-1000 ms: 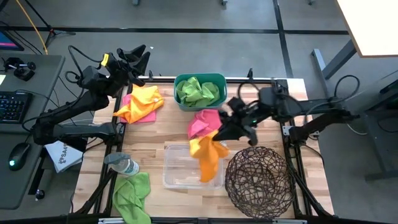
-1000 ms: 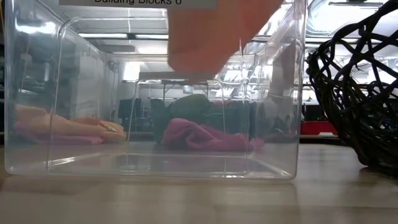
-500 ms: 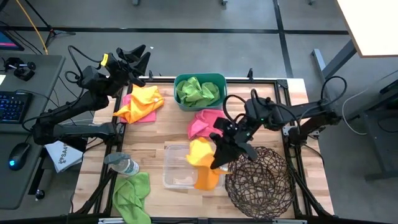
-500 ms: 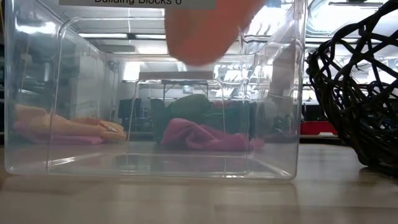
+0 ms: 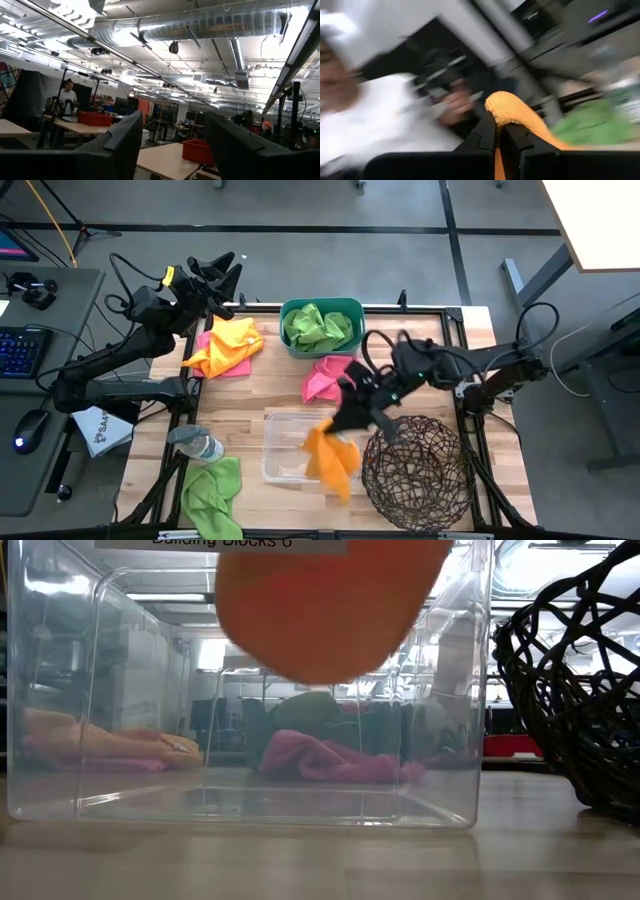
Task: Sort microfiber towel by color & place in baskets
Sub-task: Put the right light orange microfiber cloth into the transparent bin
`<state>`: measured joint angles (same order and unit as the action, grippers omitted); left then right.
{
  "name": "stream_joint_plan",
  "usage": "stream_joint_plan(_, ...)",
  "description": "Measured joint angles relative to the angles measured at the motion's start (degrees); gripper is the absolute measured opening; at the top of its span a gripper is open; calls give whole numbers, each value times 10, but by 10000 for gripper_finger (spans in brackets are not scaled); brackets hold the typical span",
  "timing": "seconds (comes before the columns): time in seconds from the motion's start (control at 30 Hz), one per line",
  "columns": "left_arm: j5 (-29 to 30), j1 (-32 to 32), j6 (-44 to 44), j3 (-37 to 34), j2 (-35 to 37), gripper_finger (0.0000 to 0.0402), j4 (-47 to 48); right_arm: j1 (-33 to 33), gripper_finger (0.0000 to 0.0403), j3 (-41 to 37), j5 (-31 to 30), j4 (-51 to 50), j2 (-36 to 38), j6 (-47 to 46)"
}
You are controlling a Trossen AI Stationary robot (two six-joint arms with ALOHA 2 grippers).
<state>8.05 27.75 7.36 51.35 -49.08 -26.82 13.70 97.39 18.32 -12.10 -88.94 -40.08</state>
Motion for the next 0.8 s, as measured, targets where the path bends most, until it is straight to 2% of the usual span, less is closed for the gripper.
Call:
stream_joint_plan(0.2, 0, 0, 0, 0, 0, 200, 0, -42, 0, 0, -111, -39, -6, 85)
stream_joint_plan(0.3, 0, 0, 0, 0, 0, 200, 0, -52, 0, 0, -117, -40, -9, 130)
stream_joint_plan(0.4, 0, 0, 0, 0, 0, 200, 0, -50, 0, 0, -77, -40, -15, 147)
stream_joint_plan(0.6, 0, 0, 0, 0, 0, 200, 0, -36, 0, 0, 70, -44, -50, 142)
stream_joint_plan(0.73, 0, 0, 26, 0, 0, 200, 1, -35, 0, 0, 122, -48, -88, 146)
stream_joint_plan(0.8, -6, 0, 63, 0, 0, 200, 1, -37, 0, -1, 127, -54, -109, 151)
